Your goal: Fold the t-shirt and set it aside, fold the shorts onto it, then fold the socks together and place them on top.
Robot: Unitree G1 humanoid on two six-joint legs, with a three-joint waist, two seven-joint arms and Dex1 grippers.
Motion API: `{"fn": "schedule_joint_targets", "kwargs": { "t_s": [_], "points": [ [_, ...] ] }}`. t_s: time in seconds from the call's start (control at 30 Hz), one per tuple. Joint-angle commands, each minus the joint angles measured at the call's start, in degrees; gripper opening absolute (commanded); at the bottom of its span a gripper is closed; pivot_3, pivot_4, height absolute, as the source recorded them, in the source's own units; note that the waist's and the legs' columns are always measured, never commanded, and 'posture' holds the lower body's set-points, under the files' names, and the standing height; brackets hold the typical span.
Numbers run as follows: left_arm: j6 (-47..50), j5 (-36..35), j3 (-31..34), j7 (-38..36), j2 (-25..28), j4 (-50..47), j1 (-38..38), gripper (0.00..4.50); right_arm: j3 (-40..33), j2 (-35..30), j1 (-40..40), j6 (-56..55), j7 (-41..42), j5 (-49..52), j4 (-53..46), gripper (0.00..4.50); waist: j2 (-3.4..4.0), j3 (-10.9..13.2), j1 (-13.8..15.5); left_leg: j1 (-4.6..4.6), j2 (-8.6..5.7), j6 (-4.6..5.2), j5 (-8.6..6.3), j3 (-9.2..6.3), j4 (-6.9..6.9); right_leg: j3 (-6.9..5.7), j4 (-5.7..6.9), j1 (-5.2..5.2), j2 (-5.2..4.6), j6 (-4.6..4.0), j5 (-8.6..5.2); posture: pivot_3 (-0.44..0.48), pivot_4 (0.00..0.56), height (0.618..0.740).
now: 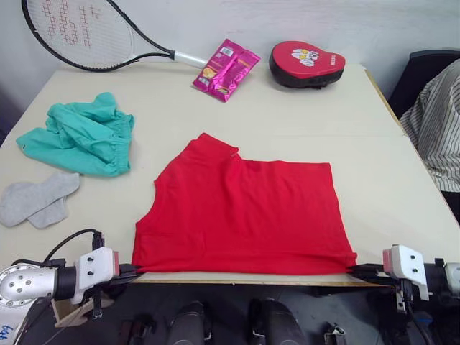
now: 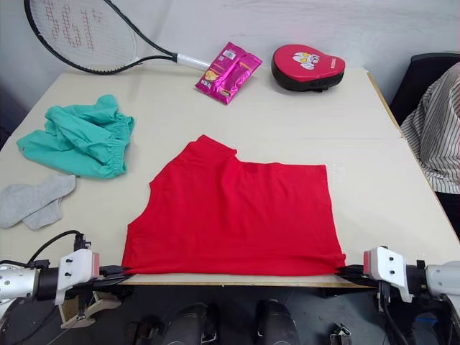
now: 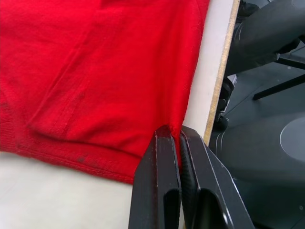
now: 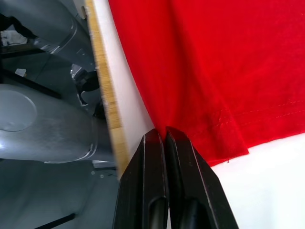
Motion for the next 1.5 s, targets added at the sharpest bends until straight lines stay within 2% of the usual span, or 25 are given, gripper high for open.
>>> {"fn": "schedule_joint_targets", "kwargs": {
  "t_s": [0.03, 0.2, 0.23, 0.27, 0.37, 0.5, 0.53, 0.6, 0.63, 0.67, 0.73, 0.77, 0.8, 0.87, 0.93, 1.0, 1.03, 1.07, 1.13, 1.2, 1.3, 1.37, 1.5],
  "points": [
    [0.93, -1.57, 2.03, -0.86, 0.60, -2.51, 1.34, 0.03, -1.72, 0.59, 2.39, 0.16, -0.44, 0.47, -1.84, 0.00, 0.00, 0.00, -0.01, -0.01, 0.00, 0.00, -0.01, 0.00, -0.02, 0.01, -0.04, 0.00, 0.00, 0.00, 0.00, 0.000, 0.150, 0.740],
    [3.51, -3.64, 2.61, -2.71, 1.27, -3.31, 1.49, 0.03, -1.11, 1.13, 2.03, 0.27, -0.54, 0.79, -1.83, 0.00, 0.00, 0.00, -0.11, -0.01, -0.01, 0.01, 0.00, 0.01, -0.22, -0.01, -0.21, -0.01, 0.02, 0.01, 0.01, 0.000, 0.150, 0.740],
    [4.34, -4.10, 2.89, -3.44, 1.75, -3.69, 1.80, 0.48, -1.19, 1.28, 1.98, 1.89, -0.54, 1.90, -2.04, 0.00, -0.02, 0.01, -0.11, -0.01, -0.01, 0.01, 0.00, 0.01, -0.24, -0.02, -0.23, -0.01, 0.02, 0.01, 0.01, 0.000, 0.150, 0.740],
    [4.95, -4.35, 3.03, -3.91, 2.08, -3.92, 1.96, 0.67, -1.21, 1.42, 1.89, 3.09, -0.56, 2.66, -2.14, 0.00, -0.02, 0.01, -0.10, -0.02, -0.01, 0.01, 0.00, 0.01, -0.25, -0.03, -0.24, -0.01, 0.03, 0.01, 0.01, 0.000, 0.150, 0.740],
    [4.90, -4.37, 5.18, -4.26, 2.56, -3.99, 1.97, 1.55, -1.61, 0.46, 3.40, 3.62, 1.48, 3.41, -3.19, 0.68, -0.02, 0.01, -0.06, -0.02, -0.02, 0.01, 0.01, 0.01, -0.26, -0.03, -0.26, -0.01, 0.03, 0.01, 0.01, 0.000, 0.150, 0.740],
    [8.74, -7.40, 9.18, -6.79, 3.99, -5.98, 3.37, 2.78, -3.69, -1.50, 5.66, 6.00, 4.28, 4.96, -4.60, 1.98, -0.02, 0.01, -0.07, -0.02, -0.03, 0.02, 0.01, 0.01, -0.26, -0.04, -0.28, 0.00, 0.03, 0.03, 0.02, 0.000, 0.150, 0.740],
    [10.25, -8.52, 10.40, -7.64, 4.45, -6.64, 3.98, 2.81, -4.51, -2.05, 6.31, 6.99, 4.95, 5.67, -5.25, 2.31, -0.02, 0.01, -0.08, -0.03, -0.03, 0.02, 0.01, 0.01, -0.26, -0.04, -0.29, 0.00, 0.03, 0.03, 0.02, 0.000, 0.150, 0.740],
    [19.57, -14.96, 15.92, -10.44, 6.32, -8.94, 6.67, 2.81, -7.27, -4.05, 8.34, 13.67, 6.38, 9.78, -9.25, 2.98, -0.03, 0.02, -0.11, -0.04, -0.03, 0.03, 0.00, 0.01, -0.30, -0.03, -0.35, 0.01, 0.03, 0.04, 0.02, 0.000, 0.150, 0.740],
    [25.23, -18.30, 19.17, -12.16, 7.55, -9.44, 8.31, 3.24, -8.94, -5.20, 8.76, 17.11, 7.13, 11.98, -10.86, 3.40, -0.03, 0.03, -0.16, -0.07, -0.02, 0.03, 0.00, 0.00, -0.31, -0.04, -0.35, -0.03, 0.03, 0.04, 0.02, 0.000, 0.150, 0.740],
    [28.96, -20.32, 21.52, -13.53, 8.42, -9.22, 9.37, 3.41, -10.60, -6.15, 8.43, 20.85, 7.22, 14.51, -12.19, 3.71, -0.04, 0.03, -0.27, -0.06, -0.02, 0.04, 0.01, 0.00, -0.34, -0.04, -0.36, -0.02, 0.03, 0.04, 0.02, 0.000, 0.150, 0.740],
    [34.30, -23.66, 23.58, -13.75, 9.69, -7.34, 7.88, 4.05, -12.25, -7.88, 5.23, 26.61, 6.46, 17.58, -12.42, 4.43, -0.02, 0.03, -0.38, -0.04, -0.01, 0.03, 0.04, -0.01, -0.35, -0.03, -0.34, -0.03, 0.06, 0.03, 0.02, 0.000, 0.150, 0.740],
    [36.73, -25.65, 23.76, -13.04, 10.19, -6.15, 5.61, 4.35, -12.06, -8.57, 2.36, 27.69, 5.92, 17.59, -11.08, 4.50, 0.00, 0.04, -0.36, 0.00, -0.02, 0.03, 0.05, -0.01, -0.35, -0.03, -0.35, -0.02, 0.06, 0.03, 0.02, 0.000, 0.150, 0.740],
    [38.95, -27.50, 23.32, -11.59, 10.60, -4.83, 2.40, 4.46, -11.52, -8.69, -0.83, 28.55, 4.99, 17.40, -9.51, 4.50, 0.04, 0.08, -0.29, 0.05, -0.03, 0.03, 0.06, -0.02, -0.33, -0.03, -0.38, -0.02, 0.06, -0.01, 0.00, 0.000, 0.150, 0.740],
    [39.98, -27.44, 21.00, -8.26, 10.29, -2.20, -4.27, 4.46, -10.23, -7.65, -7.50, 29.89, 2.86, 17.02, -6.06, 4.50, 0.06, 0.11, -0.16, 0.03, -0.04, 0.02, 0.07, -0.03, -0.33, -0.01, -0.50, -0.12, 0.06, -0.26, -0.06, 0.000, 0.150, 0.740],
    [39.09, -23.24, 13.39, -1.91, 9.06, 3.29, -16.43, 4.46, -6.25, -5.11, -19.19, 28.96, -0.46, 14.09, 1.20, 4.50, 0.22, 0.16, 0.10, 0.10, -0.04, 0.00, 0.08, -0.08, -0.32, -0.02, -0.58, -0.10, 0.06, -0.31, -0.05, 0.000, 0.150, 0.740],
    [38.24, -19.54, 6.62, 1.04, 7.84, 7.78, -25.99, 4.46, -2.46, -2.66, -27.92, 27.78, -2.27, 10.69, 6.82, 4.50, 0.32, 0.21, 0.07, -0.01, -0.09, -0.03, 0.14, -0.06, -0.32, 0.00, -0.76, -0.12, 0.05, -0.53, 0.10, 0.000, 0.150, 0.740],
    [38.14, -17.81, 3.24, 2.00, 6.90, 10.43, -30.95, 4.46, -0.48, -1.41, -31.97, 26.97, -3.00, 8.74, 9.71, 4.50, 0.31, 0.20, -0.03, -0.14, -0.14, 0.00, 0.35, -0.01, -0.33, 0.06, -0.67, -0.03, 0.04, -0.33, 0.28, 0.000, 0.150, 0.740],
    [37.49, -15.70, -0.07, 3.06, 5.58, 13.71, -36.20, 4.46, 1.63, -0.16, -36.20, 25.25, -3.59, 6.30, 13.33, 4.50, 0.30, 0.19, -0.10, -0.19, -0.19, 0.02, 0.45, 0.03, -0.34, 0.07, -0.50, -0.11, -0.01, 0.10, 0.55, 0.000, 0.150, 0.740],
    [35.66, -10.75, -6.35, 5.33, 1.78, 22.35, -47.45, 4.46, 5.51, 2.71, -46.17, 22.06, -5.36, 1.15, 23.58, 4.50, 0.30, 0.20, -0.20, -0.25, -0.23, -0.24, 0.64, 0.12, -0.33, 0.07, -0.40, -0.19, 0.01, 0.14, 0.60, 0.000, 0.150, 0.740],
    [33.46, -6.92, -10.25, 7.13, -2.21, 30.92, -56.27, 4.46, 8.13, 5.43, -54.44, 20.13, -7.01, -2.54, 33.36, 4.50, 0.30, 0.20, -0.26, -0.55, -0.27, 0.08, 1.00, 0.20, -0.24, 0.00, -0.31, -0.42, 0.13, 0.21, 0.63, 0.000, 0.150, 0.740],
    [27.93, -1.11, -14.99, 8.57, -7.52, 44.41, -66.74, 4.46, 11.75, 8.97, -63.67, 15.39, -7.94, -7.80, 46.53, 4.50, 0.25, 0.22, -0.45, -1.09, -0.17, 0.05, 1.12, 0.34, 0.22, 0.07, 0.31, -0.94, 0.36, 0.24, 0.61, 0.000, 0.150, 0.740],
    [24.03, 2.30, -16.99, 10.30, -10.67, 53.34, -72.58, 4.46, 13.03, 11.37, -68.87, 13.82, -9.64, -10.44, 54.41, 4.50, 0.15, 0.28, -0.70, -1.07, -0.18, 0.05, 1.12, 0.51, 0.30, -0.03, 0.45, -1.02, 0.73, 0.32, 0.55, 0.000, 0.150, 0.740],
    [17.68, 7.48, -18.69, 13.94, -15.22, 68.76, -81.43, 4.46, 14.44, 14.79, -75.93, 13.07, -12.12, -14.39, 65.34, 4.50, 0.04, 0.35, -1.66, -1.03, -0.16, 0.12, 1.15, 0.69, 0.47, 0.12, 0.54, -1.09, 0.71, 0.35, 0.56, 0.000, 0.150, 0.740]
  ]
}}
